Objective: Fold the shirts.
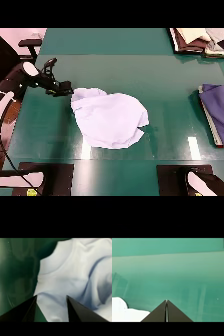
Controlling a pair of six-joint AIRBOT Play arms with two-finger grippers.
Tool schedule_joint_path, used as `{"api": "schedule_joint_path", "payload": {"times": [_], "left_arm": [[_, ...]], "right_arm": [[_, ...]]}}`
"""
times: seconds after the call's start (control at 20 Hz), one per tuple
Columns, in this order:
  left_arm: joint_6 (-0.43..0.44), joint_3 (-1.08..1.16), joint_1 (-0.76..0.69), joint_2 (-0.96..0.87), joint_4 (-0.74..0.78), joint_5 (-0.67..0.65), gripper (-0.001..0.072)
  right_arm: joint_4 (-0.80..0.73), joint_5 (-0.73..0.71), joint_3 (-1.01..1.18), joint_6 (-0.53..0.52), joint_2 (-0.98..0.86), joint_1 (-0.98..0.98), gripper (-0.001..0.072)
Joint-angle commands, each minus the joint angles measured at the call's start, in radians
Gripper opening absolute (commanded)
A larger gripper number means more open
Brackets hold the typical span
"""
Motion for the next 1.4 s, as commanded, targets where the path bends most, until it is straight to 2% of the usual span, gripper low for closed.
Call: {"api": "schedule_joint_path", "payload": {"times": [0.0,0.15,0.3,0.35,0.4,0.45,0.65,0.9,1.0,1.1,1.2,1.35], "left_arm": [[0.015,-0.060,-0.007,-0.027,-0.019,0.096,0.0445],[0.026,-0.060,-0.058,-0.055,-0.016,0.144,0.0445],[0.020,-0.058,-0.069,-0.058,-0.005,0.165,0.0415],[0.019,-0.058,-0.068,-0.058,0.014,0.157,0.0352],[0.020,-0.058,-0.068,-0.055,0.036,0.149,0.0123],[0.020,-0.058,-0.068,-0.049,0.047,0.148,0.0031],[0.020,0.009,-0.068,0.025,0.113,0.141,0.0021],[0.029,0.082,-0.068,0.154,0.142,0.140,0.0021],[0.029,0.082,-0.068,0.177,0.141,0.135,0.0022],[0.029,0.082,-0.068,0.176,0.141,0.113,0.0022],[0.029,0.082,-0.068,0.176,0.141,0.096,0.0022],[0.029,0.082,-0.068,0.176,0.141,0.089,0.0022]], "right_arm": [[0.000,0.006,-0.005,-0.001,-0.025,0.020,0.0018],[0.000,0.006,-0.005,-0.006,-0.060,0.077,0.0018],[0.001,0.031,-0.005,-0.006,-0.094,0.112,0.0019],[0.001,0.053,-0.005,-0.006,-0.105,0.113,0.0018],[0.000,0.083,-0.005,-0.006,-0.116,0.113,0.0018],[-0.006,0.120,-0.005,-0.006,-0.128,0.111,0.0018],[-0.007,0.259,-0.012,-0.006,-0.188,0.068,0.0018],[0.005,0.225,-0.272,-0.006,-0.187,0.063,0.0034],[0.040,0.199,-0.405,-0.007,-0.210,0.088,0.0518],[0.069,0.159,-0.498,-0.018,-0.263,0.128,0.0529],[0.146,0.104,-0.563,-0.072,-0.327,0.190,0.0528],[0.211,0.060,-0.581,-0.116,-0.425,0.294,0.0528]]}}
